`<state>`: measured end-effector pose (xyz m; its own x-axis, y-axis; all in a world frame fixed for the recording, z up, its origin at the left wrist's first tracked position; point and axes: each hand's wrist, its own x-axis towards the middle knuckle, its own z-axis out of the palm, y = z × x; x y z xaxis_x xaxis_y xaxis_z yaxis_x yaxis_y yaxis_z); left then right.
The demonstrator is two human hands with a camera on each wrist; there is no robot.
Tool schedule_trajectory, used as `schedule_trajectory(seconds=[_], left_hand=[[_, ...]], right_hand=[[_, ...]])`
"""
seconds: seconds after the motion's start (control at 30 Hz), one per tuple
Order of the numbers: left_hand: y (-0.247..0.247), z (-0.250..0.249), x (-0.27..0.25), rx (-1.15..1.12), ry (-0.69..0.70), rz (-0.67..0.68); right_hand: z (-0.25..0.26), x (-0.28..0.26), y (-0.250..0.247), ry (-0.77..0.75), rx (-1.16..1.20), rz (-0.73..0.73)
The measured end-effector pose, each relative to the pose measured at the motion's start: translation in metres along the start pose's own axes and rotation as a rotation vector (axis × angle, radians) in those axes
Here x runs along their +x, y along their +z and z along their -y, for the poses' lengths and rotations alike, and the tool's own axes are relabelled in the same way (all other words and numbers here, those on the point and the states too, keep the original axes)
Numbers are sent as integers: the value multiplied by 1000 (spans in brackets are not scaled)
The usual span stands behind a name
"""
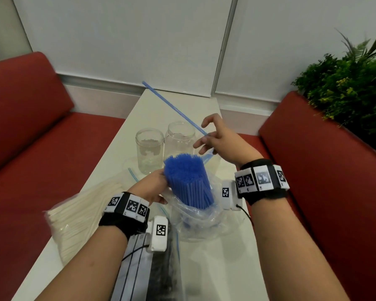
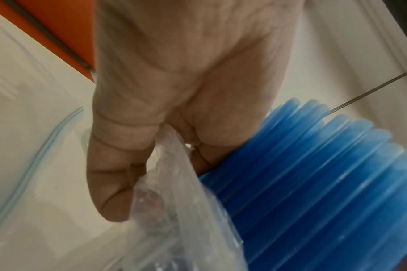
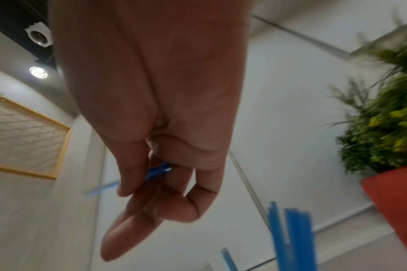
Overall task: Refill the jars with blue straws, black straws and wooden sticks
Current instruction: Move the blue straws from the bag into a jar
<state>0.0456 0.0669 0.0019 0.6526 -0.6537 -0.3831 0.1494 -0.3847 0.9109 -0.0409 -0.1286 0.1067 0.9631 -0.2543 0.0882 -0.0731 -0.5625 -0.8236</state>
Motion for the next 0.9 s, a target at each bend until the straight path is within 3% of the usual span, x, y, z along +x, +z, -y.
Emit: schedule_trajectory(seconds=[0.23,0.33,0.4,0.57,0.7,0.8,0.9], left_hand=[[5,-4,4,11,-20,-37],[8,-6,3,62,-26,-45],[10,-6,2,65,-23,-30],[14,-12,-2,105,14,-3],[13,-13,-2,-12,22,-33],[11,-7,-4,-68,36,-44],[8,-3,-4,-139,99,-59]], right_hand=[[-55,-86,71,95,323,-425],[-69,-102,98,154,229,-529],[-72,-106,105,169,144,-540],[-67,-109,102,145,103,-346],[-62,-106,104,79,42,-447],[-62,-104,105,85,22,-396],[-56,-97,93,12,24,-470]])
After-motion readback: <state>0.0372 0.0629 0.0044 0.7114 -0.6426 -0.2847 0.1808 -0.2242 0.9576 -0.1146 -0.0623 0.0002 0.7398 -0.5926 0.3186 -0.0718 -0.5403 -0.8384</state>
